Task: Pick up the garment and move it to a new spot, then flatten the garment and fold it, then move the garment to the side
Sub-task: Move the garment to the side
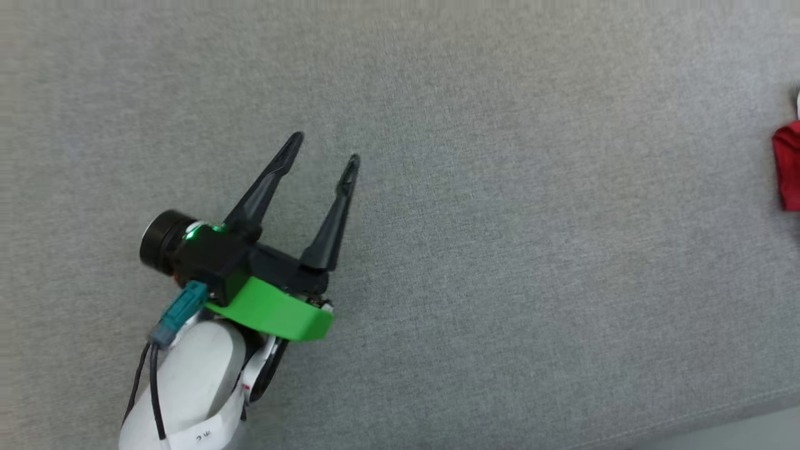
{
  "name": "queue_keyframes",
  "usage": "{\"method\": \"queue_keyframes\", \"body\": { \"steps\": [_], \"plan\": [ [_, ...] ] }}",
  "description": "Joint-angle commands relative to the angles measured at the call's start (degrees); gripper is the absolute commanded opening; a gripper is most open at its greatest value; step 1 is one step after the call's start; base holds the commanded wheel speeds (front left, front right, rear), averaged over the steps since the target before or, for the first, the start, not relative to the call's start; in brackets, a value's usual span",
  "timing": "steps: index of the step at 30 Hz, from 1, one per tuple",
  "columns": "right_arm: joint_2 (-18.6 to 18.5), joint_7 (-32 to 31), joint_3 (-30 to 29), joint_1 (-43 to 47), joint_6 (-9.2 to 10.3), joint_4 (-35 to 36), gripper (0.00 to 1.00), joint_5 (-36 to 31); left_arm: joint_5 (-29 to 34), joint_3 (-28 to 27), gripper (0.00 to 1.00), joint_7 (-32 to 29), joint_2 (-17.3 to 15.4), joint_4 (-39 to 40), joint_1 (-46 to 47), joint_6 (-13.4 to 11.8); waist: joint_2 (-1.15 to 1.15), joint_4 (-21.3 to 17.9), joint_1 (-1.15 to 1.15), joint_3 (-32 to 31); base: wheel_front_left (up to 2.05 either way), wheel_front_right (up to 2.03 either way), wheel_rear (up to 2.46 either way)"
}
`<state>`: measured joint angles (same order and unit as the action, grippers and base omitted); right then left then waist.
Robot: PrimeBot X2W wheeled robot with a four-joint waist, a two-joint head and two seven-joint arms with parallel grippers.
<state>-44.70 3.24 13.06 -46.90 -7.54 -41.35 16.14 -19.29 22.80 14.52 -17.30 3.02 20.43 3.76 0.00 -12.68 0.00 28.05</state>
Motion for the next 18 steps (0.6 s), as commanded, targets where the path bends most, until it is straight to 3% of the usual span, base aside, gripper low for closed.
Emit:
{"method": "queue_keyframes", "body": {
  "steps": [1,6,7,9,10,18],
  "plan": [
    [0.5,0.7,0.5,0.1,0.05,1.9,1.00,1.5,-0.5,-0.9,1.00,0.3,0.3,-0.8,-1.2,-0.4,0.00,2.9,0.00,-7.4,0.00,0.00,0.00],
    [2.5,1.9,1.2,4.2,0.05,11.5,1.00,6.3,-3.0,-4.4,1.00,0.5,2.1,-3.6,-4.9,-1.0,0.00,5.6,0.00,-13.4,0.00,0.00,0.00],
    [6.0,1.3,-0.8,7.8,0.05,16.7,1.00,8.0,-3.8,-6.1,1.00,0.5,3.1,-4.8,-6.9,-1.2,0.00,7.2,0.00,-16.1,0.00,0.00,0.00],
    [8.6,0.9,-2.4,11.4,0.05,20.5,1.00,8.3,-3.8,-7.0,1.00,0.5,3.7,-5.4,-8.3,-1.5,0.00,8.3,0.00,-17.9,0.00,0.00,0.00],
    [13.2,0.3,-5.4,17.9,0.05,26.5,1.00,8.1,-3.6,-8.1,1.00,0.5,4.4,-6.5,-10.3,-1.7,0.00,9.9,0.00,-20.1,0.00,0.00,0.00],
    [27.9,2.2,-13.0,34.4,0.05,37.3,1.00,5.5,-3.1,-11.5,1.00,0.5,7.2,-8.9,-14.7,-1.0,0.00,12.6,0.00,-23.4,0.00,0.00,0.00]
  ]
}}
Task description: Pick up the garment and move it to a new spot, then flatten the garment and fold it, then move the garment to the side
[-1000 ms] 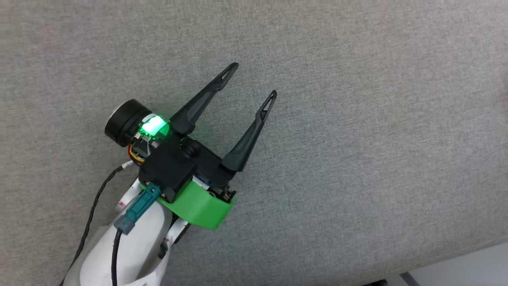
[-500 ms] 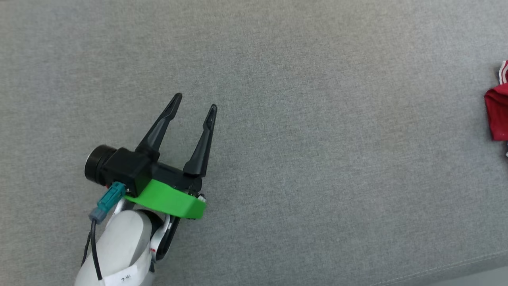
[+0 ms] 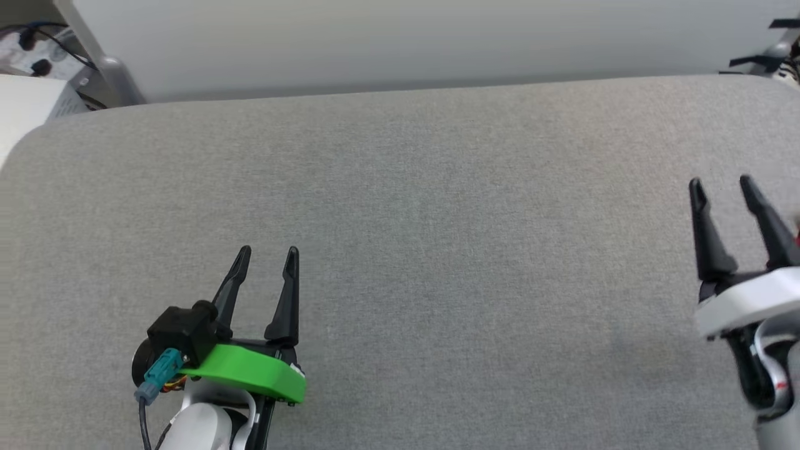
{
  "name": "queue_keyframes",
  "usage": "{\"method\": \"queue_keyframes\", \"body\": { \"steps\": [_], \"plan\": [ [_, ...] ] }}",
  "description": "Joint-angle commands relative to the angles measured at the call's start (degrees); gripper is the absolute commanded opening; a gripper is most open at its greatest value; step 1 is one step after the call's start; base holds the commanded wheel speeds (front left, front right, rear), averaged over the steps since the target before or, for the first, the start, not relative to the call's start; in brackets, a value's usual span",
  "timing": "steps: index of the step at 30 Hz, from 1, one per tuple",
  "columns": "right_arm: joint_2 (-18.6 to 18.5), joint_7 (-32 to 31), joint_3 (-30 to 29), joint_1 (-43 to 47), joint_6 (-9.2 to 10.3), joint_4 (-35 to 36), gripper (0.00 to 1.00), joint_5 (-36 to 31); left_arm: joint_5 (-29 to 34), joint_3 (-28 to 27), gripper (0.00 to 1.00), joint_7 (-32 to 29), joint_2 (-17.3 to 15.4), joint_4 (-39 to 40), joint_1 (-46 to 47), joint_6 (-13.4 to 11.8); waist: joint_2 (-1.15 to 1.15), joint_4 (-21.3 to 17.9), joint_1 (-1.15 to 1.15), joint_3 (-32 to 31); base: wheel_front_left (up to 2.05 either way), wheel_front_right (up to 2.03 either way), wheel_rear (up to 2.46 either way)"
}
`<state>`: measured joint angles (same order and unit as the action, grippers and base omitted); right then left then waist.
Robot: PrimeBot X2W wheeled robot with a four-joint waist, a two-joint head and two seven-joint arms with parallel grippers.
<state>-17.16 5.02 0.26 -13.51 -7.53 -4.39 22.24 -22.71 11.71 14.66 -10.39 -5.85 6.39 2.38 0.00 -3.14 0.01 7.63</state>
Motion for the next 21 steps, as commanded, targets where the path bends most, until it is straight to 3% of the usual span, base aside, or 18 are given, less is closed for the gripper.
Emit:
{"method": "queue_keyframes", "body": {
  "steps": [1,9,21],
  "plan": [
    [1.4,0.9,-0.3,2.6,0.04,0.8,1.00,-1.3,0.8,-0.8,1.00,0.3,0.6,-0.1,-0.9,0.6,0.00,3.1,-0.01,-3.0,0.00,0.00,0.00],
    [9.2,5.9,-1.6,10.7,0.04,2.0,1.00,-4.3,4.4,-4.0,1.00,0.3,3.9,-1.1,-3.4,3.0,0.00,4.1,-0.01,-3.5,0.00,0.00,0.00],
    [12.8,9.6,0.6,13.1,0.04,-1.0,1.00,-6.8,7.4,-6.8,1.00,0.3,6.5,-1.8,-5.0,4.8,0.00,4.7,-0.01,-4.3,0.00,0.00,0.00]
  ]
}}
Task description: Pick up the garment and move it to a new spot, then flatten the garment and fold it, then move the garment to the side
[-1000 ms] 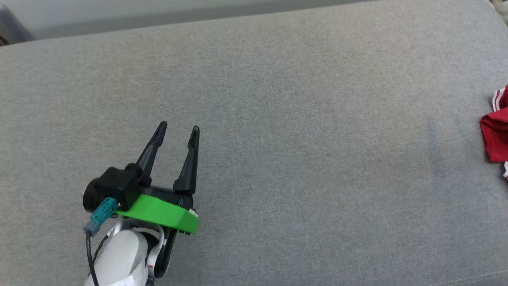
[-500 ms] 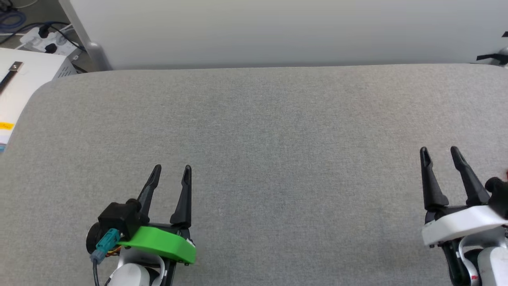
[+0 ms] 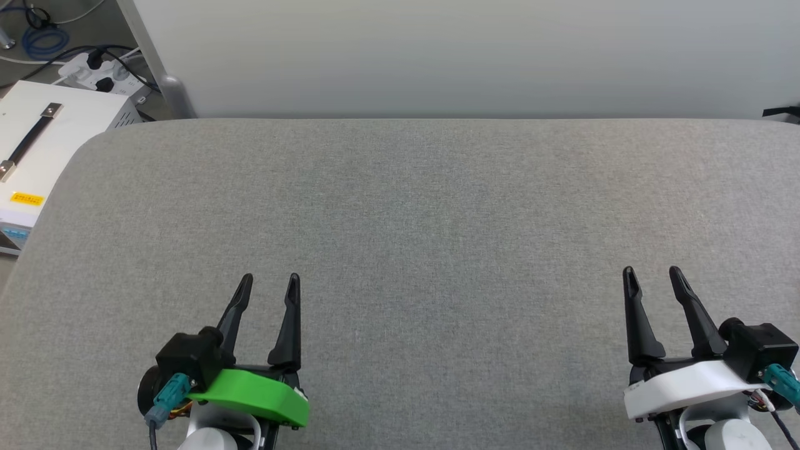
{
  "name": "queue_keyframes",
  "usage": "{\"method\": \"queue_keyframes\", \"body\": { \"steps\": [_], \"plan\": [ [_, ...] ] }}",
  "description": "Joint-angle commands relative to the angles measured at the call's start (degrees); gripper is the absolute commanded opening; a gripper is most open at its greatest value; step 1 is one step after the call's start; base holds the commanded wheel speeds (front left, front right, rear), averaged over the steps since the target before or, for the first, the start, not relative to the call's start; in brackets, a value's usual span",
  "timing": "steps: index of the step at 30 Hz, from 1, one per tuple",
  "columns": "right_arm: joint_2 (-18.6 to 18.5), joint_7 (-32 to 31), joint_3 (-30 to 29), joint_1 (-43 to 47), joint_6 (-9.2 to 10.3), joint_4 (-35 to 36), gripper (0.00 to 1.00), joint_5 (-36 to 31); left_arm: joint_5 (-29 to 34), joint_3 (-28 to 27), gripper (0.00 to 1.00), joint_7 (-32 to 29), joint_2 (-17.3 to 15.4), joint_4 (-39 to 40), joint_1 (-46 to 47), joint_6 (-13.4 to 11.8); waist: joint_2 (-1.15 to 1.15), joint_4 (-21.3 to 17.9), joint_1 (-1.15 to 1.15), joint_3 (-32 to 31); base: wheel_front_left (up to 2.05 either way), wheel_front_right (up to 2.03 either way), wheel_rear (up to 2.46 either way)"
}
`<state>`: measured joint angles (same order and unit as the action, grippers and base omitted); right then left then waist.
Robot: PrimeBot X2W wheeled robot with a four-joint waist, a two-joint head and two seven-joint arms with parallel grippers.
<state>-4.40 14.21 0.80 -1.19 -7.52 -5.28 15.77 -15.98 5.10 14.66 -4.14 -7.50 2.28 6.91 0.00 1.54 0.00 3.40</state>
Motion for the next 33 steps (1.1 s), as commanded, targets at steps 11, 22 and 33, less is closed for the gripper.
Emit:
{"method": "queue_keyframes", "body": {
  "steps": [11,22,33],
  "plan": [
    [0.4,0.8,0.4,0.2,0.03,-0.2,1.00,-0.5,1.4,-1.0,1.00,0.3,1.0,-0.5,-1.0,0.6,0.00,0.1,0.00,0.1,0.00,0.00,0.00],
    [0.5,0.3,0.6,0.0,0.00,0.0,0.00,-0.1,0.8,-1.9,0.00,-0.1,0.9,-0.4,-0.2,0.4,0.00,0.0,0.00,0.3,0.00,0.00,0.00],
    [0.5,-0.7,0.5,0.1,0.00,0.3,0.00,-1.2,1.9,-2.0,0.00,-1.1,1.0,0.2,-0.3,-0.1,0.00,-0.1,0.00,0.0,0.00,0.00,0.00]
  ]
}}
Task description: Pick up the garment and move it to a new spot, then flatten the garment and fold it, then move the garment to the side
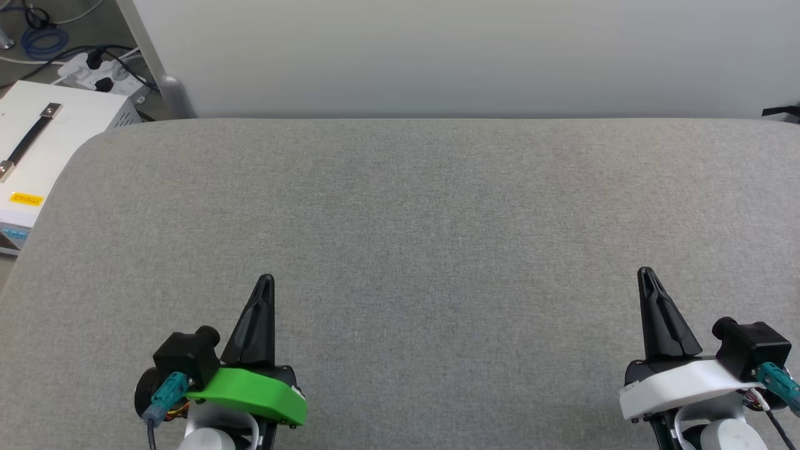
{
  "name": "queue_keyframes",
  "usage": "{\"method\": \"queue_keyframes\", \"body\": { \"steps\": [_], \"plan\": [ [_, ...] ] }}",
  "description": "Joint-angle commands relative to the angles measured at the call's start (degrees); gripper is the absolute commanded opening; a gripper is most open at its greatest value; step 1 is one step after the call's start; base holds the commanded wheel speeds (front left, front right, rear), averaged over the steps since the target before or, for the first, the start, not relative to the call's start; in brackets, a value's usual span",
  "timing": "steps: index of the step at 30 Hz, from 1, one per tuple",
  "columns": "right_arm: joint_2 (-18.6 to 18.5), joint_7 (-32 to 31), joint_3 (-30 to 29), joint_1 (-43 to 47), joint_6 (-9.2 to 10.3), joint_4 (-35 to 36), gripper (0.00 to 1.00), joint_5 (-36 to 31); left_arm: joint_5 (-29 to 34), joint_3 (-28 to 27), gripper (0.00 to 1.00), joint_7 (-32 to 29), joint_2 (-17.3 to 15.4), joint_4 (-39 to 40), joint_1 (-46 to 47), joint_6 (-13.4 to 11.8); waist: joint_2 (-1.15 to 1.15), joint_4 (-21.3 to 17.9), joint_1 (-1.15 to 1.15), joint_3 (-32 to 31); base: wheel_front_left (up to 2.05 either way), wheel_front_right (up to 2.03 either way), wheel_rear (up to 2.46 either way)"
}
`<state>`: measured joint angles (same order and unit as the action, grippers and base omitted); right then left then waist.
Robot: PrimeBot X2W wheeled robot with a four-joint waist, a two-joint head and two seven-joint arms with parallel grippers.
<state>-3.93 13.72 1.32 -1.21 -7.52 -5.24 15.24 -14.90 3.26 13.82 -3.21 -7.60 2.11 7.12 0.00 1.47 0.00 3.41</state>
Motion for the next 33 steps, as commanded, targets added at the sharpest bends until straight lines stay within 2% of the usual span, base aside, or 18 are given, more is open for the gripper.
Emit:
{"method": "queue_keyframes", "body": {
  "steps": [1,33],
  "plan": [
    [0.1,-0.3,-0.1,0.1,0.00,0.3,0.00,-0.8,0.9,-0.2,0.00,-0.4,0.0,0.4,-0.2,-0.4,0.00,0.0,0.00,0.0,0.00,0.00,0.00],
    [0.4,-4.2,-0.4,0.4,0.01,1.8,0.00,-5.0,5.0,-1.1,0.00,-4.3,0.1,2.5,-0.7,-2.4,0.00,-0.4,0.00,-1.0,0.00,0.00,0.00]
  ]
}}
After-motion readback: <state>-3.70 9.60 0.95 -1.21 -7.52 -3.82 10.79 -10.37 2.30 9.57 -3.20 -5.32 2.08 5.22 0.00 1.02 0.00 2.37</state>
